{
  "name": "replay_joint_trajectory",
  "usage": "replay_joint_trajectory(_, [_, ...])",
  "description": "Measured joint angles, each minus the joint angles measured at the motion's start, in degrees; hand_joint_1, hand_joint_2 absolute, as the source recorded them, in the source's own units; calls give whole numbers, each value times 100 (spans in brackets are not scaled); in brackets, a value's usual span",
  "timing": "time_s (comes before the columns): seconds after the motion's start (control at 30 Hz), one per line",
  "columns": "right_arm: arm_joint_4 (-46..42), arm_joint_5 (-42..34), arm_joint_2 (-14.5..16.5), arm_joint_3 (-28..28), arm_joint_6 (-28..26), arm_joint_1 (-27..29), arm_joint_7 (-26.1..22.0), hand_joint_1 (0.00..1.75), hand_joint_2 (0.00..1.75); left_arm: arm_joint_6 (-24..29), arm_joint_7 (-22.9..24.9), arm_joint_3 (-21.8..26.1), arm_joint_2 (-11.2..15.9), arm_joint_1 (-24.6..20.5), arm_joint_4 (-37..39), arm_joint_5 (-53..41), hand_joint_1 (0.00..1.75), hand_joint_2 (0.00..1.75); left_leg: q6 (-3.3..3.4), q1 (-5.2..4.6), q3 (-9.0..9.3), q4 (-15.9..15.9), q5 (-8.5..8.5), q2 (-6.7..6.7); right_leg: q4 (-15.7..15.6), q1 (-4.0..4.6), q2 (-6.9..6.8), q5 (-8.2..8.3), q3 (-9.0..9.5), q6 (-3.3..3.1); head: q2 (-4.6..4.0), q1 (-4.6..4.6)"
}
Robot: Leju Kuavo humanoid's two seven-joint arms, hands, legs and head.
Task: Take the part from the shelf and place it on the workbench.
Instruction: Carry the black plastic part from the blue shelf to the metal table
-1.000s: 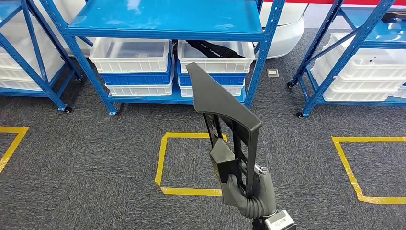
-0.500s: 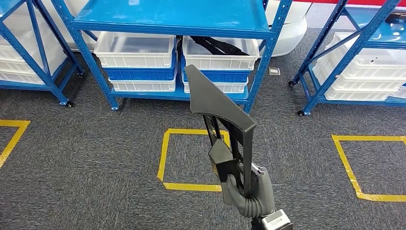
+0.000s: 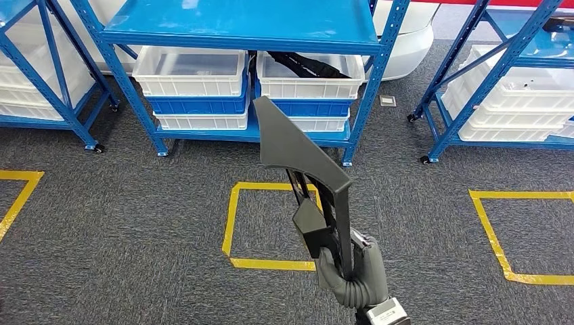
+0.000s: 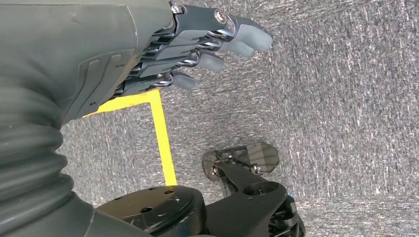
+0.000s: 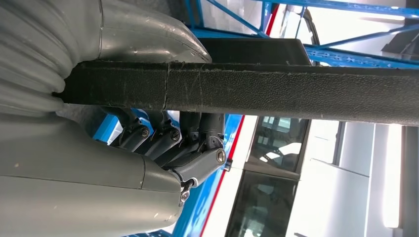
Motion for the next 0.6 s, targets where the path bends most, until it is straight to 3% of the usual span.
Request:
replay_joint_trajectory(0.17, [3,186,-11,10,-63,2,-51,175,175,1,0,13,-1,0,0,-13,0,175,5,-10,-3,9,-1,1,-12,-7,0,11,4,8,0,1])
replay_joint_trajectory(0.27, [3,249,-14,14,-113,1,-57,175,175,3,-6,19,-2,-3,-1,-16,0,175,98,11,33,-100,71,9,-21,-27,1,12,-9,43,0,1])
replay_joint_trajectory(0.33, [4,281,-17,16,-137,-1,-61,175,175,10,-10,20,-8,-11,-2,-19,0,175,164,56,57,-214,154,22,337,-31,9,-205,-188,10,0,23])
replay_joint_trajectory(0.4, [12,304,-27,20,-158,2,-63,175,175,16,-9,21,-9,-16,-2,-29,0,175,170,54,24,-228,185,23,1063,-53,17,-538,-515,-23,0,41])
replay_joint_trajectory(0.47, [27,335,-44,21,-190,11,-62,175,175,15,-9,23,-9,-12,-2,-43,0,175,137,61,-14,-226,204,11,1490,-100,18,-674,-691,30,-1,41])
replay_joint_trajectory(0.5, [33,352,-53,21,-208,13,-62,175,175,15,-9,25,-9,-11,-1,-49,0,175,110,76,-29,-223,215,-4,1380,-134,18,-613,-619,95,-1,42])
replay_joint_trajectory(0.57, [38,376,-64,22,-232,11,-63,175,175,15,-9,28,-5,-11,-1,-54,0,175,17,113,-53,-197,227,-47,658,-225,29,-370,-218,259,0,44])
replay_joint_trajectory(0.6, [41,379,-66,25,-238,9,-62,175,175,16,-9,31,5,-13,-3,-56,0,175,-42,122,-69,-172,221,-71,320,-243,57,-274,-37,294,-1,52])
